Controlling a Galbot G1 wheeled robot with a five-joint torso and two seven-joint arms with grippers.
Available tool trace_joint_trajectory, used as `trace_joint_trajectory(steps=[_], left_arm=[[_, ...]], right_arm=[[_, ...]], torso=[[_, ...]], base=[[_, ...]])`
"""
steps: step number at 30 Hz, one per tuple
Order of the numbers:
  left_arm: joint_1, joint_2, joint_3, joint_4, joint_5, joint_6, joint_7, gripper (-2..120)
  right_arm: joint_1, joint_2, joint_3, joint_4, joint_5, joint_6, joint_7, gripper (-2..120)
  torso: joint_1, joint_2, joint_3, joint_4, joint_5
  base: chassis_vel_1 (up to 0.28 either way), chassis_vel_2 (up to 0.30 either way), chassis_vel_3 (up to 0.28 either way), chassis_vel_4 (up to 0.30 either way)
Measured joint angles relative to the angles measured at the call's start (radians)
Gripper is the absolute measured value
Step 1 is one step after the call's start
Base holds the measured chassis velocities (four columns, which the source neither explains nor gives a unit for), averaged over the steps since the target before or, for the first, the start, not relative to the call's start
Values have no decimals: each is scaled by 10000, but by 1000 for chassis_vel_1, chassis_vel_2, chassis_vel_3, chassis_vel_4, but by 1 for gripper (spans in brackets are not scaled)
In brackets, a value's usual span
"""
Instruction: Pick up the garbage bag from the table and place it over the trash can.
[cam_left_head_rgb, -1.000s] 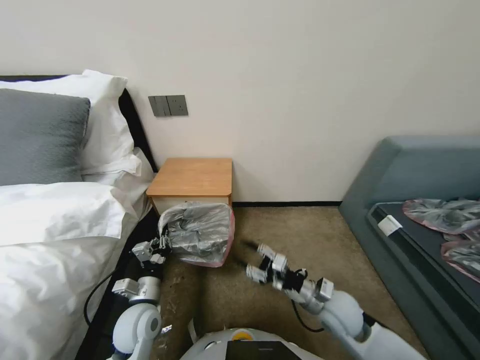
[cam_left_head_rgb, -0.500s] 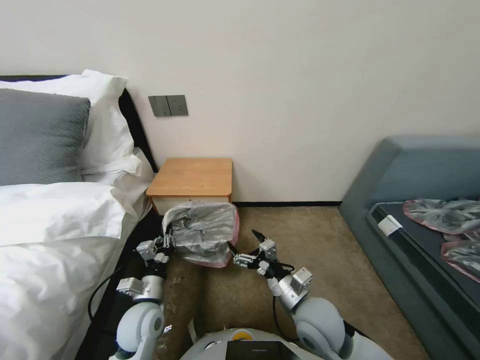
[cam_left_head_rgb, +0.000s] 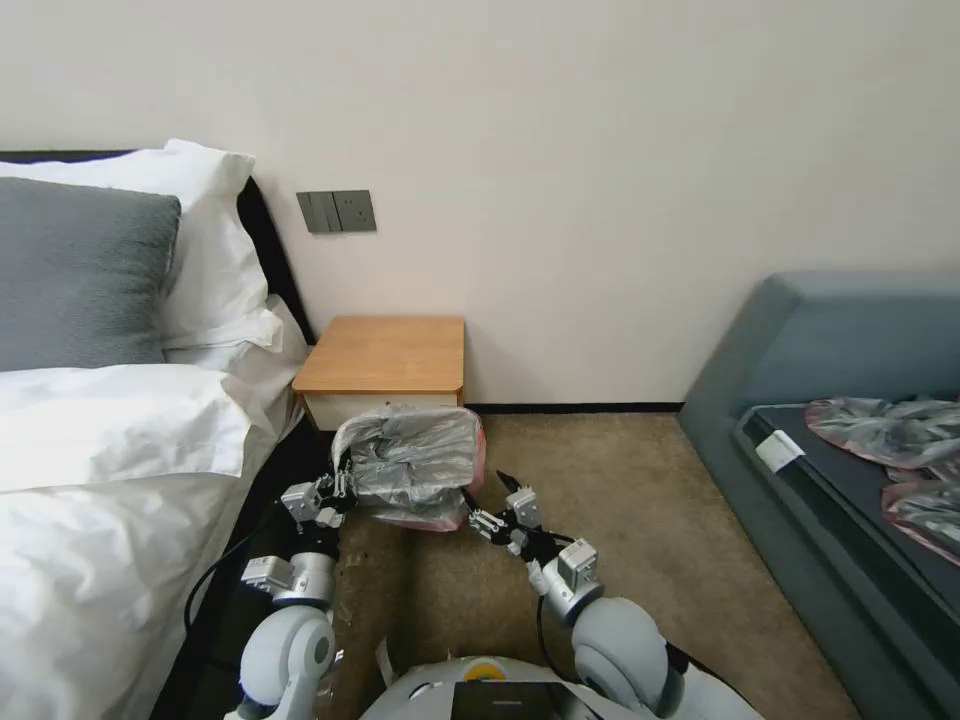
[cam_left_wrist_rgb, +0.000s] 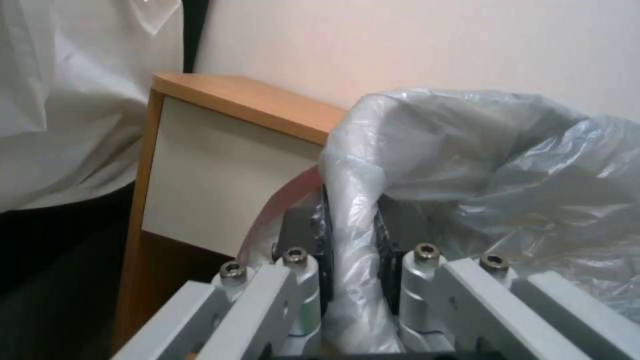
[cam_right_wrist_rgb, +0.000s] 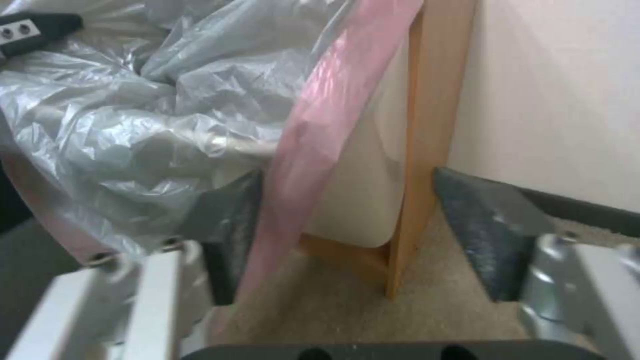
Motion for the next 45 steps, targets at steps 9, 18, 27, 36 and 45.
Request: trace_joint_trajectory(steps=[9, 18, 27, 36, 45], left_arm=[[4, 6, -58, -8, 1, 0, 1, 9], [4, 1, -50, 6, 3, 0, 3, 9], [40, 23, -44, -36, -328, 52, -6, 9], [218, 115, 218, -559, -2016, 633, 106, 9], [320, 118, 368, -885, -2947, 885, 228, 9]], right_arm=[[-56, 13, -17, -39, -234, 169, -138, 32], [-75, -18, 81, -48, -347, 372, -318, 0], [-97, -63, 330, -209, -679, 467, -82, 0], [8, -91, 551, -714, -936, 661, -34, 0], [38, -87, 659, -1078, -1180, 825, -46, 0]], torso=[[0, 0, 0, 0, 0], [0, 0, 0, 0, 0], [0, 0, 0, 0, 0], [0, 0, 0, -1, 1], [0, 0, 0, 0, 1]], base=[[0, 0, 0, 0], [0, 0, 0, 0], [0, 0, 0, 0], [0, 0, 0, 0], [0, 0, 0, 0]])
